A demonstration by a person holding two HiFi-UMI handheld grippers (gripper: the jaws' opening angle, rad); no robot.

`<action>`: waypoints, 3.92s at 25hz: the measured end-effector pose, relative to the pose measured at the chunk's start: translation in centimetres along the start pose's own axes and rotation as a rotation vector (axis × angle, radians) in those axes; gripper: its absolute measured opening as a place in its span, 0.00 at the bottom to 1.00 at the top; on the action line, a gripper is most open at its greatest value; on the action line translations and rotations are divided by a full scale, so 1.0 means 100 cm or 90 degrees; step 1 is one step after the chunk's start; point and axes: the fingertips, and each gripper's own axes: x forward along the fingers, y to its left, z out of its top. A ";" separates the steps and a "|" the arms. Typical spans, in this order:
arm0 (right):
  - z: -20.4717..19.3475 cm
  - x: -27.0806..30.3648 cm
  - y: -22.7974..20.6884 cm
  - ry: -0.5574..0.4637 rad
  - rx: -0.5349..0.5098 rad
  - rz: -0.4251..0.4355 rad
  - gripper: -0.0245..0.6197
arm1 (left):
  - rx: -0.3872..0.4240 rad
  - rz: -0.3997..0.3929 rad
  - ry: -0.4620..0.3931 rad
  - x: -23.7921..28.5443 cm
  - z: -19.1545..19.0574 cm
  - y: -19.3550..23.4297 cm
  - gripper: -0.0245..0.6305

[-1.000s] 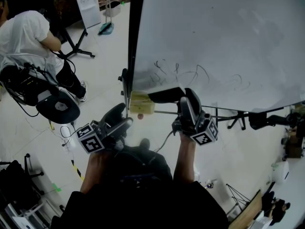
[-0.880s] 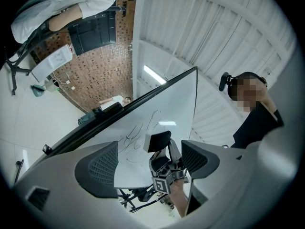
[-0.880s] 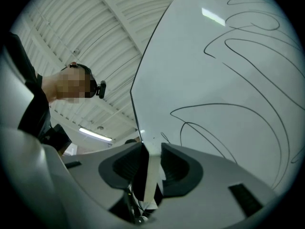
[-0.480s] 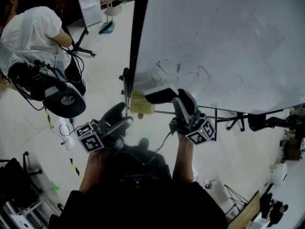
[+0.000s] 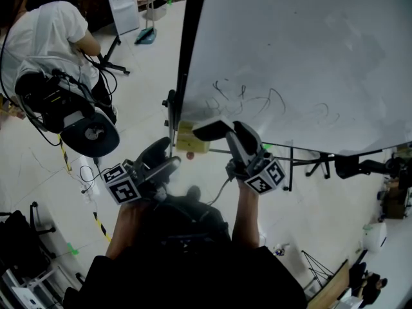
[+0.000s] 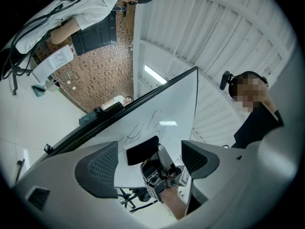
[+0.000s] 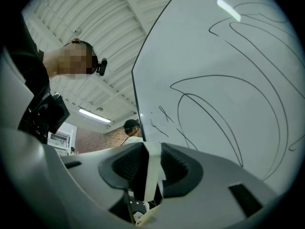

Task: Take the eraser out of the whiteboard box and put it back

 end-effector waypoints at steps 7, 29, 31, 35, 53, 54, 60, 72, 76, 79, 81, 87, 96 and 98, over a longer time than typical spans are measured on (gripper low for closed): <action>-0.016 0.005 0.003 0.040 -0.031 0.007 0.27 | 0.000 0.002 0.001 -0.001 -0.001 -0.001 0.66; -0.074 0.012 0.005 0.158 -0.110 0.027 0.27 | -0.003 0.015 -0.006 -0.007 -0.001 0.004 0.66; -0.080 0.012 0.004 0.170 -0.121 0.029 0.27 | -0.003 0.016 -0.006 -0.007 -0.002 0.004 0.66; -0.092 0.012 0.002 0.190 -0.134 0.029 0.27 | -0.002 0.018 -0.007 -0.009 -0.001 0.005 0.66; -0.132 0.011 -0.005 0.252 -0.152 0.032 0.27 | -0.006 0.024 -0.009 -0.011 -0.001 0.008 0.66; -0.133 0.012 -0.005 0.252 -0.154 0.034 0.27 | -0.006 0.024 -0.009 -0.011 -0.001 0.008 0.66; -0.145 0.011 -0.005 0.273 -0.153 0.025 0.27 | -0.006 0.024 -0.008 -0.010 -0.001 0.007 0.66; -0.168 0.007 -0.006 0.319 -0.188 0.030 0.27 | -0.007 0.026 -0.008 -0.010 -0.003 0.009 0.66; -0.170 0.007 -0.006 0.323 -0.190 0.028 0.27 | -0.007 0.026 -0.008 -0.010 -0.003 0.009 0.66; -0.171 0.006 -0.004 0.325 -0.201 0.029 0.27 | -0.007 0.026 -0.007 -0.010 -0.004 0.007 0.66; -0.172 0.006 -0.003 0.327 -0.216 0.031 0.27 | -0.007 0.025 -0.006 -0.009 -0.004 0.007 0.66; -0.180 0.006 0.000 0.345 -0.258 0.039 0.27 | -0.007 0.023 -0.003 -0.006 -0.005 0.008 0.66; -0.179 0.005 0.000 0.341 -0.257 0.031 0.27 | -0.008 0.027 -0.006 -0.008 -0.004 0.008 0.66; -0.180 0.004 0.000 0.339 -0.259 0.028 0.27 | -0.009 0.027 -0.006 -0.008 -0.004 0.008 0.66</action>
